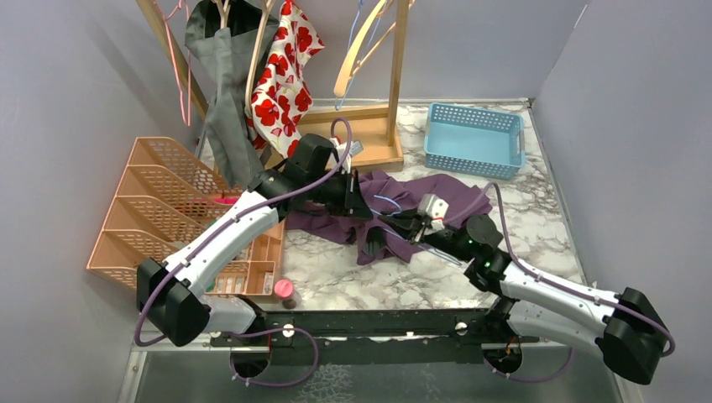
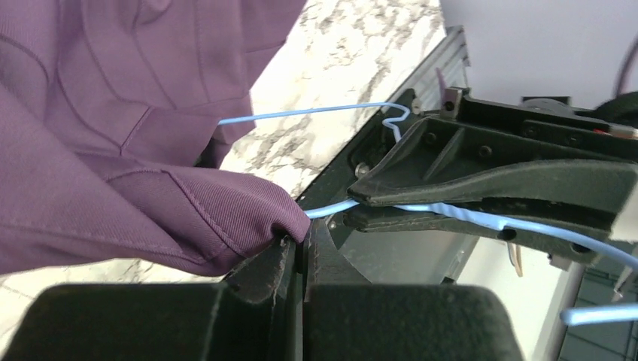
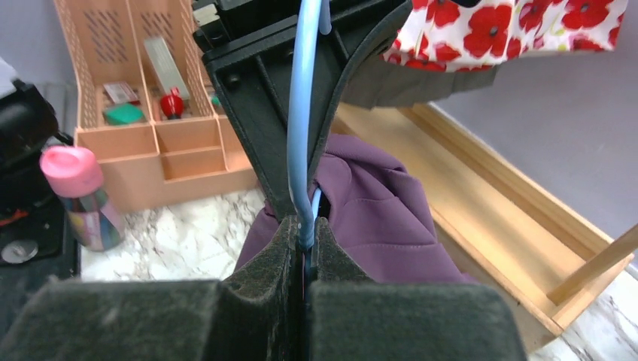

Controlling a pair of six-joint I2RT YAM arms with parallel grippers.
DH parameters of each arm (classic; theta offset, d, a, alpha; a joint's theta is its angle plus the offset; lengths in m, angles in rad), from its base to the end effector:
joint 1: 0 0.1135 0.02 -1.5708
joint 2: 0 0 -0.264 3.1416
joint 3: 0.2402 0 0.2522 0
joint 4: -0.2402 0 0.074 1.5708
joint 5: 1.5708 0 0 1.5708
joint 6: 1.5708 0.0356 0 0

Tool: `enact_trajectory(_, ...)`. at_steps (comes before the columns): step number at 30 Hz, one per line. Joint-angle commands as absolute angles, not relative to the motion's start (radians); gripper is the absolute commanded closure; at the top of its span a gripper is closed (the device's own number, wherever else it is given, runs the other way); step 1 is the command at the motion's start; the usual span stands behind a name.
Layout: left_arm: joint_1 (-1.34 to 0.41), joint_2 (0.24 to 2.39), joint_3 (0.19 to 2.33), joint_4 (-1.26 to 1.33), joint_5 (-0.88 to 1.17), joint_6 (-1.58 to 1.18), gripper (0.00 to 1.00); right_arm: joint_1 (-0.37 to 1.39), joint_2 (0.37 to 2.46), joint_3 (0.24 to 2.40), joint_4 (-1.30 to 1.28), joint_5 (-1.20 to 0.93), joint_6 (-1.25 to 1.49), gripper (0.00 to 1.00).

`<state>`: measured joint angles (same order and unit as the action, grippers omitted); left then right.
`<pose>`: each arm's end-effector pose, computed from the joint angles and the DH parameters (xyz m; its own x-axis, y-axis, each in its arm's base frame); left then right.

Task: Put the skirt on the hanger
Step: Hang the skirt on the hanger.

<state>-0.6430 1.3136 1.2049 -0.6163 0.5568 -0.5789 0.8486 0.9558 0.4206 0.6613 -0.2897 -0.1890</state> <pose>0.2135 -0.1835 0.3328 -0.8959 0.0909 -0.4348 0.4007 0.5877 -0.7029 0.1353 0.1690 0.2694 0.2519 0.0136 -0.9676 -0.8747 0.4311 -0.2217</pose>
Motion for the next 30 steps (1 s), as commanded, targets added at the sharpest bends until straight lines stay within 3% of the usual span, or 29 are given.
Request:
enact_trajectory(1,-0.653,1.264,1.282,-0.567,0.668,-0.553,0.95,0.848,0.871,0.384,0.88,-0.341,-0.112,0.99)
enact_trajectory(5,-0.653,1.251,1.334,-0.559,0.708,-0.515,0.9,0.848,0.851,0.355,1.002,-0.326,-0.046,0.99)
enact_trajectory(9,-0.652,1.239,1.424,-0.575,0.7,-0.46,1.0,0.848,0.867,0.383,0.972,-0.36,-0.045,0.99)
enact_trajectory(17,-0.652,1.233,1.566,-0.826,0.312,-0.327,1.0,0.848,0.722,0.383,0.796,-0.379,-0.022,0.99)
enact_trajectory(21,-0.652,1.28,1.61,-0.827,0.459,-0.321,1.0,0.848,0.702,0.383,0.823,-0.371,0.016,0.99)
enact_trajectory(30,-0.653,1.323,1.639,-0.767,0.818,-0.298,1.0,0.848,0.95,0.411,1.068,-0.425,0.059,0.99)
